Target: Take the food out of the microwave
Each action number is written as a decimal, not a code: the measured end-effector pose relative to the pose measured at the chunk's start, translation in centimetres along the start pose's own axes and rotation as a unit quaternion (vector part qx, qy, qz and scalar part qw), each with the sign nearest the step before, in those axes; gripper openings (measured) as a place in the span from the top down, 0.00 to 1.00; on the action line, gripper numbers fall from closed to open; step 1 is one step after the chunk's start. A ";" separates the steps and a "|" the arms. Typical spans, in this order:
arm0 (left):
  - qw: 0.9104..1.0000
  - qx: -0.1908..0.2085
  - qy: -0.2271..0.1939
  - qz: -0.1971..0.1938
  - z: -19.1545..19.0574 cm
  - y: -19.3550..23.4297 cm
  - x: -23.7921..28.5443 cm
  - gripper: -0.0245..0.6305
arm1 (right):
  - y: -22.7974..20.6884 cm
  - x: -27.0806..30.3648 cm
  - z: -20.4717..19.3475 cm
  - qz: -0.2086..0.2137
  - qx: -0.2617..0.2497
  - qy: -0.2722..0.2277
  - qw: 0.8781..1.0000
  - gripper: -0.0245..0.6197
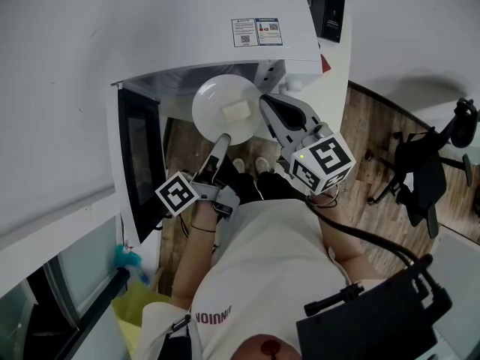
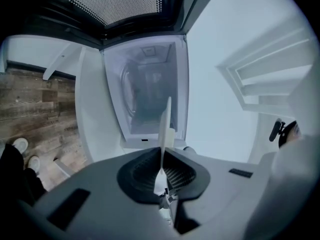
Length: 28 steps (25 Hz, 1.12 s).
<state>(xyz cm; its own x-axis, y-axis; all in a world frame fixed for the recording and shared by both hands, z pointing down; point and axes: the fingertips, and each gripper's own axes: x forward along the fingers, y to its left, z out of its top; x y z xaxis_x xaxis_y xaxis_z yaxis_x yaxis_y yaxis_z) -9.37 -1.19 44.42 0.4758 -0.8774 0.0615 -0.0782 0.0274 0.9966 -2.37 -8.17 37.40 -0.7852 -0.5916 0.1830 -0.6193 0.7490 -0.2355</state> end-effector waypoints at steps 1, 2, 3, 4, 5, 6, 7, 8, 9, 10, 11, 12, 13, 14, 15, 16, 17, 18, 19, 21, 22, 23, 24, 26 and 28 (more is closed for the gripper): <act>1.000 0.000 0.000 0.000 0.0 0.0 -0.1 0.93 | 0.0 0.0 0.0 0.000 0.000 0.000 1.000 0.93; 1.000 0.000 0.000 0.001 -0.1 0.0 -0.1 0.93 | 0.0 0.0 -0.1 -0.001 0.000 0.001 1.000 0.93; 1.000 0.000 0.001 0.002 -0.1 0.1 -0.1 0.93 | 0.0 0.0 -0.1 -0.001 -0.001 0.002 1.000 0.93; 1.000 0.000 0.001 0.002 -0.1 0.1 -0.1 0.93 | 0.0 0.0 -0.2 -0.001 -0.001 0.004 1.000 0.93; 1.000 0.000 0.001 0.001 -0.2 0.1 -0.1 0.93 | 0.0 0.0 -0.2 -0.002 -0.001 0.005 1.000 0.93; 1.000 -0.001 0.001 0.001 -0.2 0.0 -0.1 0.93 | 0.0 0.0 -0.2 -0.002 -0.002 0.006 1.000 0.93; 1.000 -0.001 0.001 0.000 -0.2 0.0 -0.1 0.93 | 0.0 0.0 -0.3 -0.004 -0.002 0.007 1.000 0.93; 1.000 -0.002 0.001 -0.001 -0.2 -0.1 -0.1 0.93 | 0.0 0.0 -0.3 -0.005 -0.002 0.007 1.000 0.93; 1.000 -0.002 0.001 -0.002 -0.2 -0.2 -0.1 0.93 | -0.1 0.0 -0.3 -0.007 -0.001 0.007 1.000 0.93; 1.000 -0.001 0.001 -0.002 -0.2 -0.2 -0.1 0.93 | -0.1 0.0 -0.3 -0.008 0.000 0.006 1.000 0.93; 1.000 -0.001 0.001 -0.003 -0.1 -0.2 -0.1 0.93 | -0.2 0.0 -0.3 -0.009 0.001 0.006 1.000 0.93; 1.000 -0.001 0.001 -0.003 -0.1 -0.3 -0.1 0.93 | -0.2 -0.1 -0.3 -0.009 0.001 0.005 1.000 0.93; 1.000 0.000 0.001 -0.004 -0.1 -0.3 -0.1 0.93 | -0.3 -0.1 -0.3 -0.010 0.002 0.005 1.000 0.93; 1.000 0.000 0.001 -0.004 -0.1 -0.4 -0.1 0.93 | -0.3 -0.1 -0.2 -0.011 0.002 0.005 1.000 0.93; 1.000 0.000 0.001 -0.005 0.0 -0.4 -0.1 0.93 | -0.4 -0.1 -0.2 -0.011 0.002 0.004 1.000 0.93; 1.000 0.001 0.001 -0.005 0.0 -0.5 -0.1 0.93 | -0.4 -0.1 -0.2 -0.012 0.003 0.003 1.000 0.93; 1.000 0.001 0.001 -0.006 0.0 -0.5 0.0 0.93 | -0.5 -0.1 -0.1 -0.013 0.004 0.002 1.000 0.93; 1.000 0.001 0.001 -0.006 0.0 -0.5 0.0 0.93 | -0.5 -0.2 -0.1 -0.014 0.004 0.001 1.000 0.93; 1.000 0.001 0.001 -0.006 0.0 -0.5 -0.1 0.93 | -0.6 -0.2 0.0 -0.014 0.005 0.000 1.000 0.93; 1.000 0.000 0.000 -0.005 0.0 -0.5 -0.1 0.93 | -0.6 -0.1 0.0 -0.015 0.004 0.000 1.000 0.93; 1.000 0.000 0.000 -0.005 0.0 -0.4 -0.1 0.93 | -0.7 -0.1 0.0 -0.016 0.004 0.000 1.000 0.93; 1.000 0.000 0.000 -0.005 0.0 -0.4 -0.1 0.93 | -0.7 -0.1 0.0 -0.016 0.005 0.000 1.000 0.93; 1.000 -0.001 0.000 -0.005 0.1 -0.4 -0.1 0.93 | -0.7 -0.1 -0.1 -0.016 0.005 0.000 1.000 0.93; 1.000 -0.002 0.000 -0.006 0.1 -0.4 0.0 0.93 | -0.7 0.0 -0.1 -0.015 0.005 0.001 1.000 0.93; 1.000 -0.002 0.000 -0.005 0.1 -0.4 0.0 0.93 | -0.8 0.0 0.0 -0.014 0.005 0.001 1.000 0.93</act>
<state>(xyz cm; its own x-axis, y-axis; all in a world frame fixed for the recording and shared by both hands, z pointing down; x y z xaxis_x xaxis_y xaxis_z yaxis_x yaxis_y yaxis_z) -9.40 -1.29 44.01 0.4770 -0.8774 0.0507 -0.0704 0.0193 0.9973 -1.92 -8.73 37.62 -0.7671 -0.6124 0.1914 -0.6415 0.7286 -0.2400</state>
